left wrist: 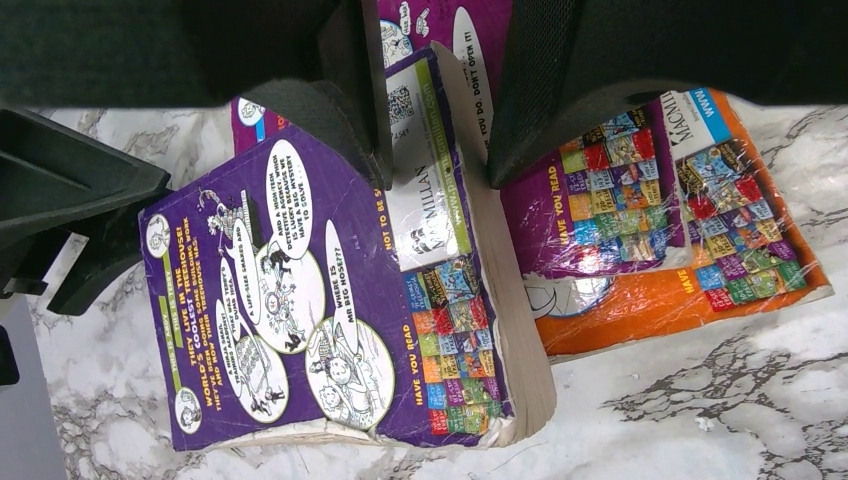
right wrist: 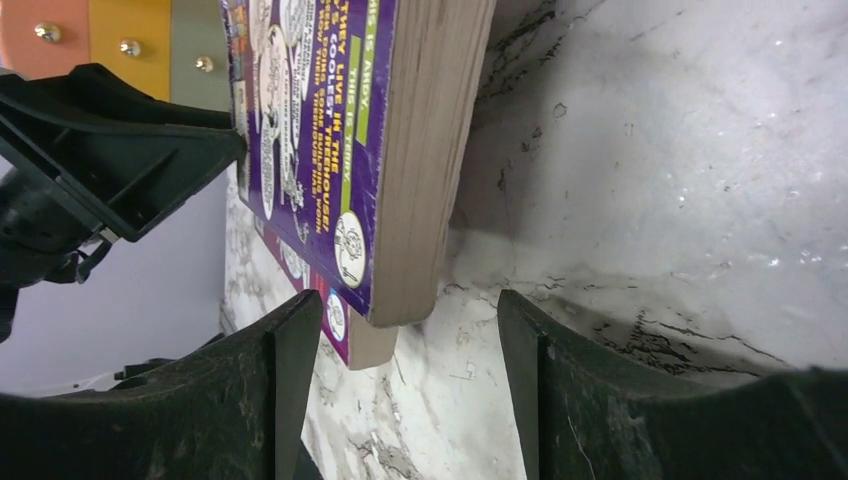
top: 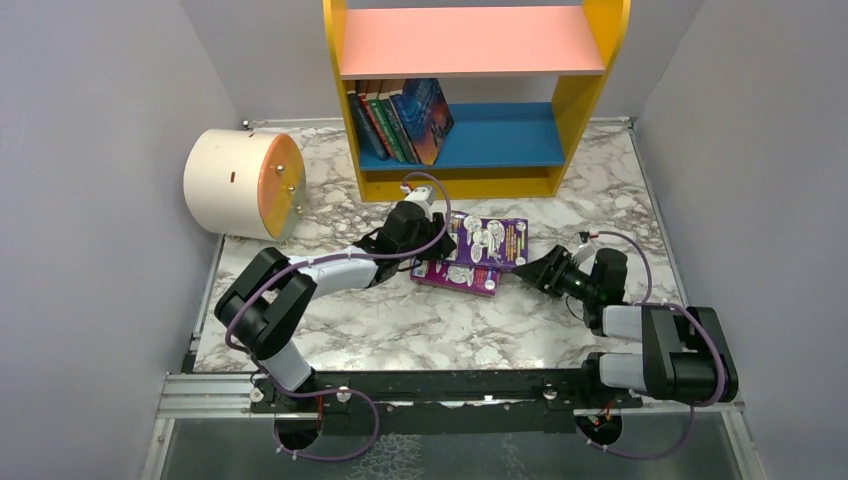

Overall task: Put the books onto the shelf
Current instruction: Pick up the book from the center of the board.

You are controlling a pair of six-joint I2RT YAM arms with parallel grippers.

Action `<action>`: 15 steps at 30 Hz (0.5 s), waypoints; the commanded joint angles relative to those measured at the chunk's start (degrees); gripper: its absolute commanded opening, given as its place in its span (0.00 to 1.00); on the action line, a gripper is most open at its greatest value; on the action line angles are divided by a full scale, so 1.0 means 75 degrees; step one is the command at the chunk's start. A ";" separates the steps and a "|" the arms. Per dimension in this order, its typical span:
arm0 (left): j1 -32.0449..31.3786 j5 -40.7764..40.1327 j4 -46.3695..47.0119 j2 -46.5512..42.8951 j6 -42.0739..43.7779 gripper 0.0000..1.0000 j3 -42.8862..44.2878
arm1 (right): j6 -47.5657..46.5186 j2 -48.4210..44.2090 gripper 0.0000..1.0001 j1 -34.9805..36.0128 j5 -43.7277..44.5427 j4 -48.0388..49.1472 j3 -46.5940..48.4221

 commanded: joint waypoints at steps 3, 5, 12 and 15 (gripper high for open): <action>-0.0124 0.0236 0.0169 0.0167 -0.0083 0.33 0.0133 | 0.0634 0.0518 0.61 -0.0027 -0.0260 0.2021 -0.0176; -0.0137 0.0233 0.0175 0.0173 -0.0106 0.33 0.0097 | 0.0761 0.0777 0.61 -0.0027 -0.0263 0.2407 -0.0176; -0.0173 0.0231 0.0231 0.0241 -0.0156 0.33 -0.0003 | 0.1408 0.2300 0.57 -0.0027 -0.0537 0.4337 -0.0064; -0.0196 0.0244 0.0253 0.0295 -0.0175 0.33 -0.0003 | 0.1871 0.3155 0.56 -0.0027 -0.0714 0.5636 -0.0043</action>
